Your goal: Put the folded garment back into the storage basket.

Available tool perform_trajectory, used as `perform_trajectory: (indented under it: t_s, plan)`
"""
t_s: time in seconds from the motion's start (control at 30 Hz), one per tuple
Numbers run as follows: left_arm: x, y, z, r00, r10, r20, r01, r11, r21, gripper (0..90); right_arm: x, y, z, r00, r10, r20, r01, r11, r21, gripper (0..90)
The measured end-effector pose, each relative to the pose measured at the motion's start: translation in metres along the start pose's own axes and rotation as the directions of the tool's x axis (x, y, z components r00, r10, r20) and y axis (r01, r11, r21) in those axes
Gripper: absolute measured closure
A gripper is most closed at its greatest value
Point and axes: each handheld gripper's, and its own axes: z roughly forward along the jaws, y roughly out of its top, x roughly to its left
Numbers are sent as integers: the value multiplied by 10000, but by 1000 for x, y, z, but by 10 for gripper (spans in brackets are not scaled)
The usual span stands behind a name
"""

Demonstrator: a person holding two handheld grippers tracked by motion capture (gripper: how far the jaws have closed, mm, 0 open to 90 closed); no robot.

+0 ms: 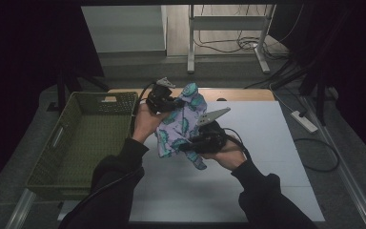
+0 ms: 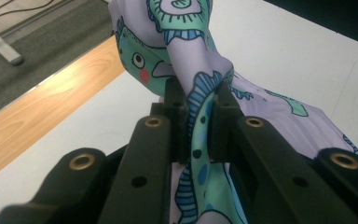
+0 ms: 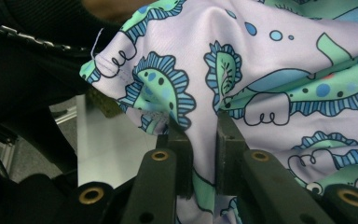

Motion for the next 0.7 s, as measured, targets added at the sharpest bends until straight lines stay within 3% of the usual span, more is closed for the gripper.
perform_trajectory:
  t_s: [0.23,0.7]
  plan:
    - [18,-8,-26,9995,-310,-85,308,9993,-234,808,6,21,19,9994,-229,-258,228,9997,-29,797]
    - [53,-31,-87,9946,-807,-649,779,9960,-433,807,25,65,57,9943,-868,-615,863,9962,-97,797]
